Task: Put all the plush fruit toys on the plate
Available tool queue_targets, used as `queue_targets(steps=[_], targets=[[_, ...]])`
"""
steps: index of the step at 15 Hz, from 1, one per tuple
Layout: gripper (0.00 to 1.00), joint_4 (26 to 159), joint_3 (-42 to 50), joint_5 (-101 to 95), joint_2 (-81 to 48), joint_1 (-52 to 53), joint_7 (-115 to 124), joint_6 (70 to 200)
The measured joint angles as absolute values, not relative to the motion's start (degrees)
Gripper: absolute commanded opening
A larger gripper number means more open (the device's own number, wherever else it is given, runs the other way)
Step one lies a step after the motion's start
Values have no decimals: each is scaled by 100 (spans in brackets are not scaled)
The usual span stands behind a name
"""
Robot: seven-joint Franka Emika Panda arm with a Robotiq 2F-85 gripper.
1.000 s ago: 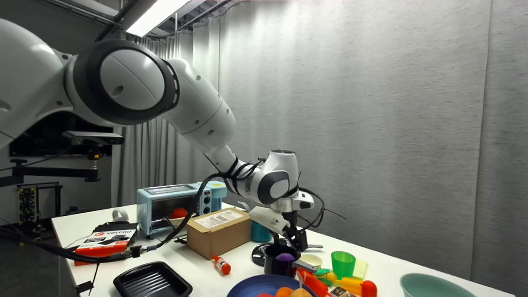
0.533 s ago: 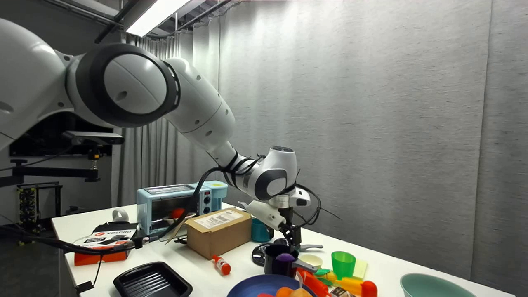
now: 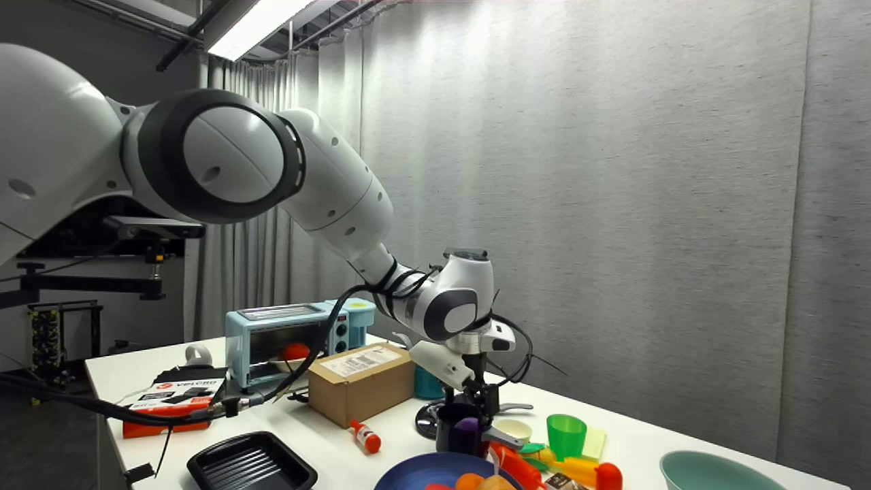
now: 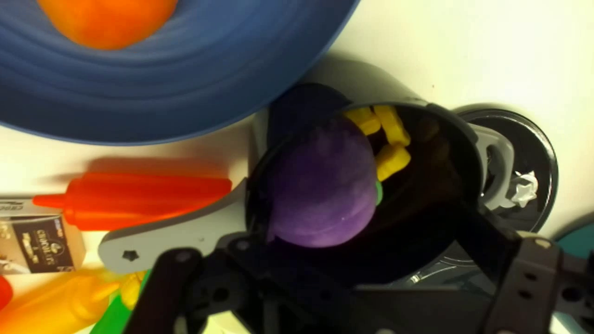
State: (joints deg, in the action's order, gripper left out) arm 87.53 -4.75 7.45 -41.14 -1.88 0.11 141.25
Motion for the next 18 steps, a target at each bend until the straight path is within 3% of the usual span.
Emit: queue_targets(steps=[2,3,4,11,13,15,18], targets=[[100,8691,-470,728,-4192,-178,11,14061],[91,8657,-459,712,-4225,-170,18,14023],[72,8624,-441,700,-4255,-159,24,13972],[18,8478,-213,582,-4306,-111,40,13804],[7,8438,-203,581,-4298,-111,40,13777],[0,8411,-219,581,-4236,-111,5,13774],[0,8410,-336,601,-3966,-119,-190,13760]])
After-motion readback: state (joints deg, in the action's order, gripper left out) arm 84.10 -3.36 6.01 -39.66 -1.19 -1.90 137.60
